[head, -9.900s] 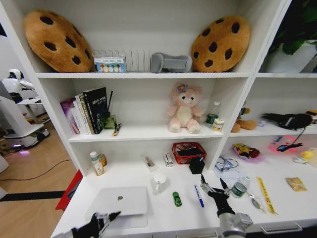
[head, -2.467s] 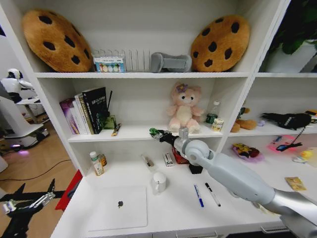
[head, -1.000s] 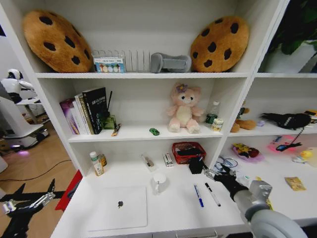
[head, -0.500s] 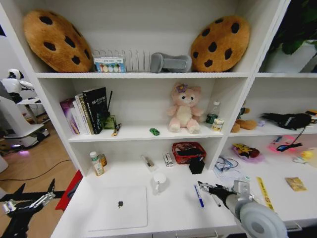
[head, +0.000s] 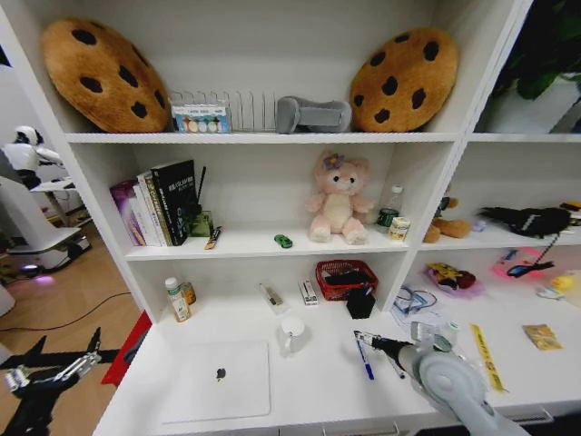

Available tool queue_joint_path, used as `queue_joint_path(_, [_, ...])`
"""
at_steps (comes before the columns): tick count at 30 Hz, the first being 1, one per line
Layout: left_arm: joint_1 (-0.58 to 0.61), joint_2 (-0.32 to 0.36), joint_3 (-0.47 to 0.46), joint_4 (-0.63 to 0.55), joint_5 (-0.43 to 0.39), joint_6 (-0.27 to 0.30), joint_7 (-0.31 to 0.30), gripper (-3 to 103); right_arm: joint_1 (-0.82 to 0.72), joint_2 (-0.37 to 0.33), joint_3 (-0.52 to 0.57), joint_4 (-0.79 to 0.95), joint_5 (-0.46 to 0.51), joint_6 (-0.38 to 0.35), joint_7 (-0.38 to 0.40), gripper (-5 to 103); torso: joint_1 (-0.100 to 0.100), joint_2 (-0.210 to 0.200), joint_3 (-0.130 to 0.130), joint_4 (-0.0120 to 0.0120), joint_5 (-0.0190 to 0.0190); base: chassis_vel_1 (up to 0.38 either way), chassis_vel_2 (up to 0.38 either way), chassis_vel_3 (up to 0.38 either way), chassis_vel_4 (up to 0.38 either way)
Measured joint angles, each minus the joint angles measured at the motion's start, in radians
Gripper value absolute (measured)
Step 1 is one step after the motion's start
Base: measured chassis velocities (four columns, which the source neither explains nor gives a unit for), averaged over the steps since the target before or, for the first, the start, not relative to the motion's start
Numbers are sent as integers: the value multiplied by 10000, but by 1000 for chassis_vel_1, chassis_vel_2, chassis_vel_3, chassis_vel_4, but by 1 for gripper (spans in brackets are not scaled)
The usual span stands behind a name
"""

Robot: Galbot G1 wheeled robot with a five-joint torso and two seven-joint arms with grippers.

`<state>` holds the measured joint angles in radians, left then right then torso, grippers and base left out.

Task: Organize the objects on the table.

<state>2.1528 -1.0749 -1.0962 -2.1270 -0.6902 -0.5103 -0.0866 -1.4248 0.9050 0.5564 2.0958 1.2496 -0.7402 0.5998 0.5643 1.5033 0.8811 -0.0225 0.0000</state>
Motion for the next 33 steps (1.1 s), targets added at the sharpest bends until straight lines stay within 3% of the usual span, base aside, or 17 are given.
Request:
queue_joint_path(12, [0, 0, 0, 0, 0, 0, 0, 100, 1179, -22, -1461, -1473, -827, 31, -306, 101, 0, 0, 0, 0, -1, 0, 0, 0, 0])
queue_joint_path(15, [0, 0, 0, 0, 0, 0, 0, 100, 1444, -53, -1838, -1601, -997, 35, -325, 89, 0, 0, 0, 1, -1, 0, 0, 0, 0])
queue_joint_path(18, [0, 0, 0, 0, 0, 0, 0, 100, 1490, -70, -1942, -1615, -1048, 37, -333, 84, 0, 0, 0, 0, 0, 0, 0, 0, 0])
queue_joint_path(24, [0, 0, 0, 1, 0, 0, 0, 100, 1503, -198, -2216, -1586, -1341, 61, -334, 57, -1, 1, -2, -1, -3, 0, 0, 0, 0])
queue_joint_path(27, [0, 0, 0, 0, 0, 0, 0, 100, 1456, -271, -2239, -1519, -1381, 61, -334, 51, 0, 0, -2, 0, -1, 0, 0, 0, 0])
queue_joint_path(29, [0, 0, 0, 0, 0, 0, 0, 100, 1381, -327, -2245, -1442, -1397, 60, -334, 40, 0, 0, -1, 0, 0, 0, 0, 0, 0])
queue_joint_path(33, [0, 0, 0, 0, 0, 0, 0, 100, 1286, -362, -2244, -1410, -1467, 61, -334, 30, -1, 0, -2, 0, -1, 0, 0, 0, 0])
